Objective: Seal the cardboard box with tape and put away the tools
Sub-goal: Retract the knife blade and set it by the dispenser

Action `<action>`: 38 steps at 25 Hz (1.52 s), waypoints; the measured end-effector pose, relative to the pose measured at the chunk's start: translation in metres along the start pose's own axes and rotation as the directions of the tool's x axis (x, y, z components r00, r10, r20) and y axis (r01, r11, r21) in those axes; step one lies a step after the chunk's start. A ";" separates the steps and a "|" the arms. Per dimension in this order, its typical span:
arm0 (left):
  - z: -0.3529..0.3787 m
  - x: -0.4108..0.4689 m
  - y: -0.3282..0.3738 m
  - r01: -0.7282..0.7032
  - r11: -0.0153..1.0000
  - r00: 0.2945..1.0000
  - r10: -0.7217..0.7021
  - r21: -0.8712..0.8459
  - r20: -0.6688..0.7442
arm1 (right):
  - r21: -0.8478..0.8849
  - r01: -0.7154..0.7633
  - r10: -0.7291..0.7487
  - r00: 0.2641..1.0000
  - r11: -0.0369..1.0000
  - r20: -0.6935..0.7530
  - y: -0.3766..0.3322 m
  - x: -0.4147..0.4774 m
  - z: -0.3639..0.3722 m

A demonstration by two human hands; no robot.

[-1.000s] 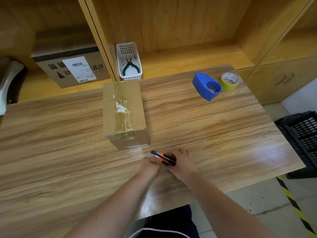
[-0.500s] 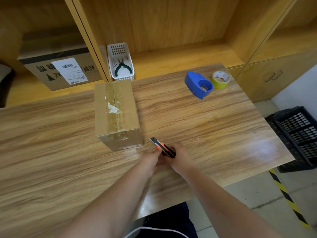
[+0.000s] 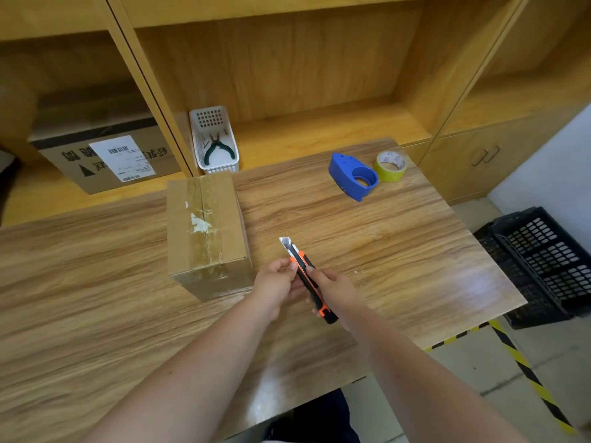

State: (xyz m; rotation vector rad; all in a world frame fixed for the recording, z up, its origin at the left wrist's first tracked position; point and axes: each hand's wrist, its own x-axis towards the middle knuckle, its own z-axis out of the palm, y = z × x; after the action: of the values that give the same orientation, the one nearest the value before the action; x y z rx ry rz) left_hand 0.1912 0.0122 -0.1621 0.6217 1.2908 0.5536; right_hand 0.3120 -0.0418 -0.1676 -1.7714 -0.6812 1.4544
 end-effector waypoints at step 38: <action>0.129 0.206 0.143 0.003 0.995 0.965 0.024 0.100 -0.263 | -0.541 0.192 -0.270 0.961 0.819 -0.067 -0.104 0.221 -0.079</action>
State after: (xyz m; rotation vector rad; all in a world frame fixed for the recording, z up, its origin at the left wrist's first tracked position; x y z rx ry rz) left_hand 0.3526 0.2421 -0.1856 0.6529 1.5743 0.5979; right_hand 0.4423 0.1756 -0.2060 -2.0846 -1.2715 1.0155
